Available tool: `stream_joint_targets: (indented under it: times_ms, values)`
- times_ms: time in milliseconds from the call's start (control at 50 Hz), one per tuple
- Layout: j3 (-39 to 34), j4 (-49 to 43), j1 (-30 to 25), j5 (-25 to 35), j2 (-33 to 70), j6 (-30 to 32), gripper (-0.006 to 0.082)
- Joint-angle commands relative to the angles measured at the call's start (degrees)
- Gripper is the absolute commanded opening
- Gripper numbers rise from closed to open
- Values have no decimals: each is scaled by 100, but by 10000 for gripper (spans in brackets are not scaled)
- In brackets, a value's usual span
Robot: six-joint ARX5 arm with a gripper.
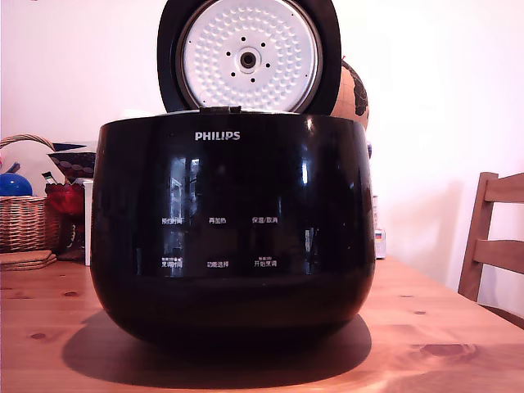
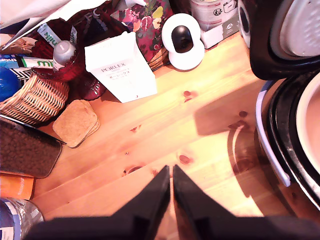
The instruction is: Close the rice cooker by pressing the lid down with medium force
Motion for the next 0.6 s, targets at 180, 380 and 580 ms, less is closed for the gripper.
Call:
stream_joint_targets:
  times_ms: [180,380,580]
  values:
    - [57,26,0,9,15,13,-21]
    - [57,330,4,7,15,15,-21]
    - [57,1727,52,48,28,13,-21]
